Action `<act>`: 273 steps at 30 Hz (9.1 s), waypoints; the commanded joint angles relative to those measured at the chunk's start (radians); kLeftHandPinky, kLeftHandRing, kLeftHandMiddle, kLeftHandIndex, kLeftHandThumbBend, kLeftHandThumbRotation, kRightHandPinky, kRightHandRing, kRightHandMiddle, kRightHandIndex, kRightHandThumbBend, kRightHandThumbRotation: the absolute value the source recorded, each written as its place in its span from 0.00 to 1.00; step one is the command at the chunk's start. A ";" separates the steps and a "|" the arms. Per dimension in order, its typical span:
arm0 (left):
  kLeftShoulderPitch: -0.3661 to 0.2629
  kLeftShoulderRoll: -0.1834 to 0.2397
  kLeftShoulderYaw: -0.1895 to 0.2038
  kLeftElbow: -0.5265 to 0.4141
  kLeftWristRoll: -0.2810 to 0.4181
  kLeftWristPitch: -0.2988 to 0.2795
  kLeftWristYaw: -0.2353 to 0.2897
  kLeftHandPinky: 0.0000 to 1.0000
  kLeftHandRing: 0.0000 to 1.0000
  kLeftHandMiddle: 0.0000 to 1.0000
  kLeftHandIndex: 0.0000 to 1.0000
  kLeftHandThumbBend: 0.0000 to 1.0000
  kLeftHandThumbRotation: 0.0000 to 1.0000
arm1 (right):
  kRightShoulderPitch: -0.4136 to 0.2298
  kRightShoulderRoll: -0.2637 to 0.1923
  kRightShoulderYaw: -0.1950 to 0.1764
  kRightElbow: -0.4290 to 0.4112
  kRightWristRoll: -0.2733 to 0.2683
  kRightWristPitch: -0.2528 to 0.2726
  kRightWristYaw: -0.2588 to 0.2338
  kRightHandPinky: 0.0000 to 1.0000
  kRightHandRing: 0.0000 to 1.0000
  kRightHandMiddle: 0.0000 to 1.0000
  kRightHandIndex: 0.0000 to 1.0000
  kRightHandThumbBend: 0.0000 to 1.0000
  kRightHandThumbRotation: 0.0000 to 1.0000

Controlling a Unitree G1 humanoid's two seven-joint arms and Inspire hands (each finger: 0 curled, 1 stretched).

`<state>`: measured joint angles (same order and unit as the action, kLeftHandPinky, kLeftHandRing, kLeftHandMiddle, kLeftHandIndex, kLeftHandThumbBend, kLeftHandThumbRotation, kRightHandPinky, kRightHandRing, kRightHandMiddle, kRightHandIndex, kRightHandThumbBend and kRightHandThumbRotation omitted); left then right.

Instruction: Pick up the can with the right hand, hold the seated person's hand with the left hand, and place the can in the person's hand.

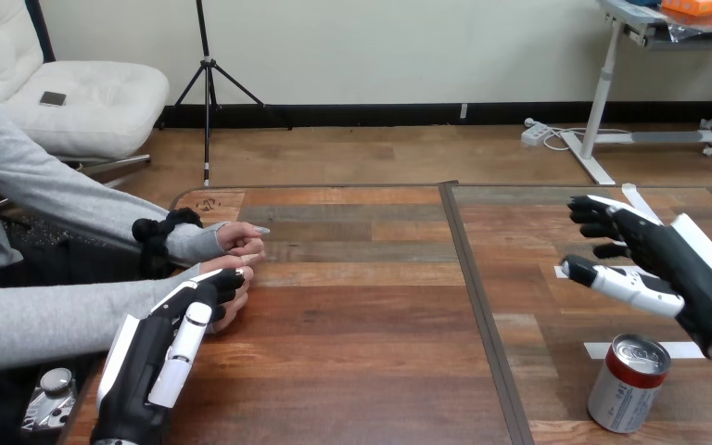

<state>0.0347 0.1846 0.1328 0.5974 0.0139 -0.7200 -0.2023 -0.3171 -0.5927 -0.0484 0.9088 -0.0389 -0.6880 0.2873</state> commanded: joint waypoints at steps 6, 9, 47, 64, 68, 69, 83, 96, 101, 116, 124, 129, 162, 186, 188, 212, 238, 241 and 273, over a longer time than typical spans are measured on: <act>-0.067 0.011 -0.012 -0.010 -0.008 -0.001 0.000 0.83 0.83 0.80 0.73 0.32 1.00 | 0.009 -0.019 -0.052 -0.072 0.041 -0.021 0.021 0.82 0.88 0.88 0.88 1.00 0.65; -0.064 0.010 -0.012 -0.015 -0.008 0.004 0.001 0.83 0.83 0.80 0.73 0.33 1.00 | 0.024 -0.019 -0.062 -0.087 0.055 -0.010 0.033 0.84 0.89 0.89 0.88 1.00 0.64; -0.054 0.007 -0.013 -0.040 -0.023 0.012 -0.016 0.84 0.83 0.80 0.73 0.32 1.00 | 0.222 -0.046 -0.145 -0.293 0.075 0.137 0.074 0.94 0.95 0.93 0.93 1.00 0.39; -0.055 0.011 -0.013 -0.041 -0.015 0.006 -0.014 0.82 0.82 0.80 0.73 0.25 1.00 | 0.272 -0.054 -0.151 -0.330 0.056 0.172 0.074 0.95 0.97 0.95 0.95 1.00 0.33; -0.054 0.011 -0.012 -0.044 -0.015 0.012 -0.013 0.82 0.82 0.80 0.73 0.26 1.00 | 0.283 -0.052 -0.152 -0.342 0.055 0.176 0.075 0.96 0.97 0.96 0.95 1.00 0.33; -0.053 0.011 -0.012 -0.046 -0.016 0.016 -0.014 0.82 0.82 0.80 0.73 0.26 1.00 | 0.286 -0.052 -0.152 -0.343 0.057 0.181 0.078 0.96 0.97 0.96 0.95 1.00 0.32; -0.053 0.012 -0.011 -0.050 -0.021 0.020 -0.018 0.82 0.83 0.80 0.73 0.24 1.00 | 0.331 -0.054 -0.152 -0.387 0.035 0.216 0.061 0.92 0.95 0.95 0.95 1.00 0.30; -0.061 0.011 -0.008 -0.039 -0.028 0.016 -0.026 0.83 0.82 0.79 0.72 0.27 1.00 | 0.352 -0.048 -0.151 -0.409 0.014 0.233 0.032 0.88 0.92 0.93 0.94 1.00 0.25; -0.059 0.011 -0.009 -0.039 -0.027 0.017 -0.026 0.82 0.82 0.80 0.72 0.28 0.99 | 0.351 -0.044 -0.152 -0.406 0.024 0.243 0.034 0.89 0.91 0.92 0.92 1.00 0.21; -0.064 0.011 -0.008 -0.033 -0.024 0.016 -0.023 0.83 0.83 0.80 0.72 0.31 1.00 | 0.347 -0.051 -0.151 -0.410 0.007 0.261 0.012 0.85 0.85 0.85 0.86 1.00 0.05; -0.063 0.010 -0.009 -0.032 -0.026 0.012 -0.026 0.83 0.82 0.79 0.72 0.34 1.00 | 0.345 -0.064 -0.147 -0.429 -0.019 0.302 -0.001 0.81 0.82 0.81 0.83 1.00 0.01; -0.062 0.007 -0.008 -0.035 -0.032 0.016 -0.027 0.83 0.82 0.79 0.72 0.35 1.00 | 0.345 -0.071 -0.147 -0.456 -0.035 0.344 -0.006 0.78 0.79 0.79 0.81 1.00 0.00; -0.056 0.006 -0.013 -0.052 -0.033 0.017 -0.032 0.81 0.81 0.79 0.71 0.33 1.00 | 0.318 -0.047 -0.146 -0.486 -0.075 0.411 -0.066 0.60 0.61 0.62 0.65 0.95 0.00; -0.062 0.007 -0.011 -0.035 -0.027 0.000 -0.025 0.81 0.82 0.79 0.69 0.32 1.00 | 0.264 -0.043 -0.118 -0.296 -0.106 0.248 -0.144 0.31 0.34 0.40 0.47 0.78 0.00; -0.064 0.007 -0.011 -0.034 -0.026 -0.001 -0.025 0.81 0.82 0.79 0.68 0.32 1.00 | 0.258 -0.045 -0.115 -0.277 -0.111 0.231 -0.148 0.30 0.34 0.40 0.47 0.77 0.00; -0.064 0.012 -0.014 -0.036 -0.003 0.000 -0.011 0.78 0.81 0.78 0.66 0.29 1.00 | 0.218 -0.052 -0.110 -0.164 -0.132 0.117 -0.175 0.28 0.32 0.38 0.44 0.78 0.00; -0.060 0.013 -0.019 -0.044 0.008 0.004 -0.004 0.77 0.81 0.78 0.65 0.28 1.00 | 0.210 -0.050 -0.108 -0.146 -0.140 0.098 -0.187 0.29 0.34 0.40 0.45 0.79 0.00; -0.059 0.013 -0.020 -0.046 0.006 0.005 -0.004 0.77 0.81 0.78 0.66 0.28 1.00 | 0.208 -0.049 -0.111 -0.143 -0.132 0.087 -0.181 0.28 0.33 0.39 0.45 0.79 0.00; -0.007 0.172 0.062 -0.517 0.494 0.097 0.216 0.50 0.65 0.72 0.70 0.99 0.49 | 0.183 -0.020 -0.106 -0.222 -0.087 0.107 -0.130 0.27 0.32 0.37 0.44 0.79 0.00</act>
<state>0.0707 0.2807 0.1439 0.3416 0.4114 -0.6731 -0.0416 -0.0370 -0.6303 -0.1610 0.7599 -0.1509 -0.5623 0.1567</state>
